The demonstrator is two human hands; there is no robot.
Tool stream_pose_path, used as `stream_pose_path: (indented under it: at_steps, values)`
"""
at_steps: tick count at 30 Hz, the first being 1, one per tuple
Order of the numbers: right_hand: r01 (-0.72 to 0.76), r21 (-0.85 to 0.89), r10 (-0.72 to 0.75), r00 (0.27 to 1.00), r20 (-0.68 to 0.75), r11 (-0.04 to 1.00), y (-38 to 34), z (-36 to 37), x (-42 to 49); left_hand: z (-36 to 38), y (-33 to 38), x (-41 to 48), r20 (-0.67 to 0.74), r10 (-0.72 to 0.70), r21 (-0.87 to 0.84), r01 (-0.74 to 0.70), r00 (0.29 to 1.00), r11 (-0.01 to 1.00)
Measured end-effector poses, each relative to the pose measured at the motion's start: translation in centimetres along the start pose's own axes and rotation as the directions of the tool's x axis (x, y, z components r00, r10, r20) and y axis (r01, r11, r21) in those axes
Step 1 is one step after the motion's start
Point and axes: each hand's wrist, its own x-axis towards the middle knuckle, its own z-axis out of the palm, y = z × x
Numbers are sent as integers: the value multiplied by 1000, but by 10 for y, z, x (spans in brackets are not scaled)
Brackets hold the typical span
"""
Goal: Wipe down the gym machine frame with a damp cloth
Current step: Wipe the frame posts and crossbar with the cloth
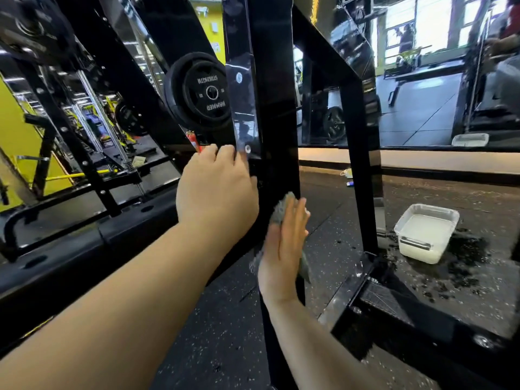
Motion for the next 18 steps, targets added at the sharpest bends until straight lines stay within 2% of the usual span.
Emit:
stream_pose_path:
  at_steps: [2, 3, 5, 7, 9, 11, 12, 13, 14, 15, 17, 18]
  values:
    - [-233, 10, 233, 972, -18, 972, 38, -13, -47, 7, 3, -16, -151, 98, -33, -104, 984, 994]
    - [-379, 15, 379, 925, 3, 925, 49, -18, -60, 12, 7, -29, -178, 145, -87, -163, 973, 983]
    - [-533, 16, 532, 845, 51, 846, 40, -21, -50, 27, 18, -57, -127, 270, -145, -287, 954, 947]
    - [-481, 89, 475, 876, 81, 872, 18, -16, -14, 43, 23, -78, -70, 359, -181, -365, 931, 913]
    - [-262, 125, 250, 963, 105, 957, -4, -14, 11, 54, 24, -89, -94, 366, -249, -377, 926, 892]
    - [-79, 73, 70, 990, 123, 994, 4, -16, 4, 58, 27, -100, -183, 304, -422, -354, 935, 835]
    - [-55, 37, 50, 991, 121, 998, 19, -18, -11, 58, 31, -109, -172, 251, -538, -305, 952, 786]
    - [-92, 4, 91, 990, 105, 996, 37, -21, -33, 56, 36, -118, -93, 182, -639, -199, 979, 743]
    - [-185, -11, 185, 978, 94, 983, 55, -24, -57, 56, 40, -127, 58, 77, -708, -13, 995, 706]
    - [-311, -27, 312, 946, 88, 950, 70, -26, -80, 59, 45, -135, 255, -39, -741, 221, 966, 634]
    - [-480, -110, 489, 870, 70, 870, 83, -29, -106, 71, 55, -145, 601, -186, -707, 625, 778, 331]
    - [-534, -134, 546, 835, 70, 835, 81, -29, -104, 75, 57, -146, 706, -200, -662, 734, 679, 154]
